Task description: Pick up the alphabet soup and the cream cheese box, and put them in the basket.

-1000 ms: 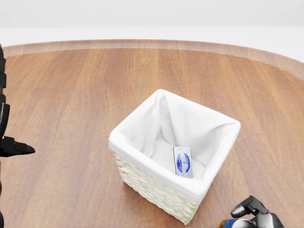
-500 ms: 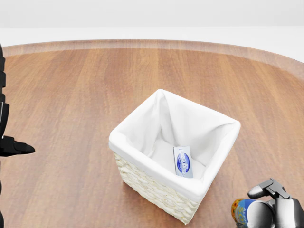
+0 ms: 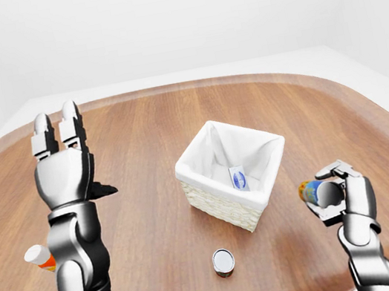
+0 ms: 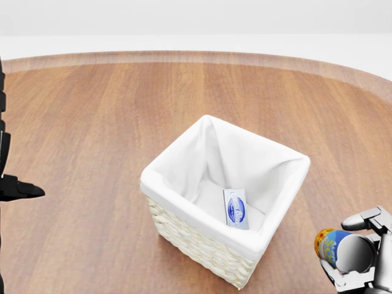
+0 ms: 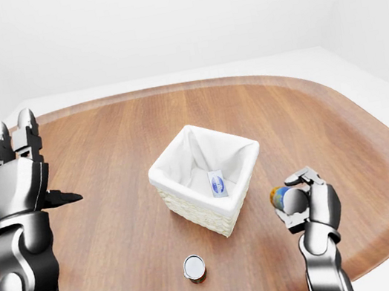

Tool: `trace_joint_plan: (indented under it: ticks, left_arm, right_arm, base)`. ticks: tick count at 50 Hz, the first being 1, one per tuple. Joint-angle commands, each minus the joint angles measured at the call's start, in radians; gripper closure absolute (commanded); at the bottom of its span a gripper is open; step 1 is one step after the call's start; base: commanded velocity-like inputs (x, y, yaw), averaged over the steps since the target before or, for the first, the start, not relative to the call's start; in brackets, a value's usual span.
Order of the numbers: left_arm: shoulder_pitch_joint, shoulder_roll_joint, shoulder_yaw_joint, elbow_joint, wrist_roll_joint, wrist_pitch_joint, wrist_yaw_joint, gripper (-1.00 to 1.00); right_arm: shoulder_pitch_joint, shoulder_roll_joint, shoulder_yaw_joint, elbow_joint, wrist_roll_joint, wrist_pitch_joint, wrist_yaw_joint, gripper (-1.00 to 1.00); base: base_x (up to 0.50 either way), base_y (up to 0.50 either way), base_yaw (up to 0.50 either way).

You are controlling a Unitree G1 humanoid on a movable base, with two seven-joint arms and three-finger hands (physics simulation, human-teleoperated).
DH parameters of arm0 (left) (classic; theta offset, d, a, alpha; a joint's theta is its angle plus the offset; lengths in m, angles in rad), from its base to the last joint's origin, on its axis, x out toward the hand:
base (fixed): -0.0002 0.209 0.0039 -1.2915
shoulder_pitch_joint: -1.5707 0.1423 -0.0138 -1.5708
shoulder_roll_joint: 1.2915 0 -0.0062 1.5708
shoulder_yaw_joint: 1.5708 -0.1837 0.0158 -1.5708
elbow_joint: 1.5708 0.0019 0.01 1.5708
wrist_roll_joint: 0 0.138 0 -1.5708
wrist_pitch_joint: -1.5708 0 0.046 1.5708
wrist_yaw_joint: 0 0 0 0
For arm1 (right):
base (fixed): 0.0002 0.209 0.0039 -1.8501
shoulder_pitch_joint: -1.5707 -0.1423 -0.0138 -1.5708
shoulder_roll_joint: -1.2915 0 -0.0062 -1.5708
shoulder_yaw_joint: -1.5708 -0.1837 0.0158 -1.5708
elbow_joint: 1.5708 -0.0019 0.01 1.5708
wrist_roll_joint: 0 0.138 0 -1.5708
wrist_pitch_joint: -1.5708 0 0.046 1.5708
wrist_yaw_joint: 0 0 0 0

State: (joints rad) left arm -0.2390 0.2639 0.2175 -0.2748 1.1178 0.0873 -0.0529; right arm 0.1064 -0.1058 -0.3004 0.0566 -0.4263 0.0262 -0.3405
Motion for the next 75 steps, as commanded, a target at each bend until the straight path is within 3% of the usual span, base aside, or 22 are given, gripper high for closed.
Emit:
trace_joint_plan:
  ticks: [1, 20, 34, 43, 63, 75]
  left_arm:
    - [-0.001, 0.002, 0.0, 0.008, -0.005, 0.0, 0.007, -1.0]
    - [0.0, 0.001, 0.0, 0.003, -0.003, 0.0, 0.0, -1.0]
    - [0.0, 0.002, -0.001, 0.012, -0.003, 0.0, 0.001, -1.0]
    - [-0.001, 0.003, 0.0, 0.007, -0.003, 0.0, -0.003, -1.0]
    - [0.001, 0.001, 0.0, -0.001, -0.004, 0.0, -0.01, -1.0]
    - [-0.001, 0.002, 0.001, 0.0, -0.006, 0.0, -0.009, -1.0]
  right_arm:
    - [-0.022, 0.005, -0.016, -0.11, 0.044, 0.061, -0.033, 1.0]
    - [-0.11, 0.015, 0.026, -0.412, 0.026, 0.061, 0.048, 1.0]
    - [-0.182, 0.0, 0.062, -0.469, 0.001, 0.061, 0.076, 1.0]
    - [-0.261, 0.004, 0.137, -0.477, -0.018, 0.061, 0.134, 1.0]
    - [-0.444, 0.004, 0.262, -0.297, -0.181, 0.061, 0.226, 1.0]
    - [-0.576, 0.022, 0.323, -0.129, -0.335, 0.061, 0.361, 1.0]
  base:
    - [0.0, 0.0, 0.0]
    - [0.0, 0.0, 0.0]
    - [0.0, 0.0, 0.0]
    - [0.0, 0.0, 0.0]
    - [0.0, 0.0, 0.0]
    - [0.0, 0.0, 0.0]
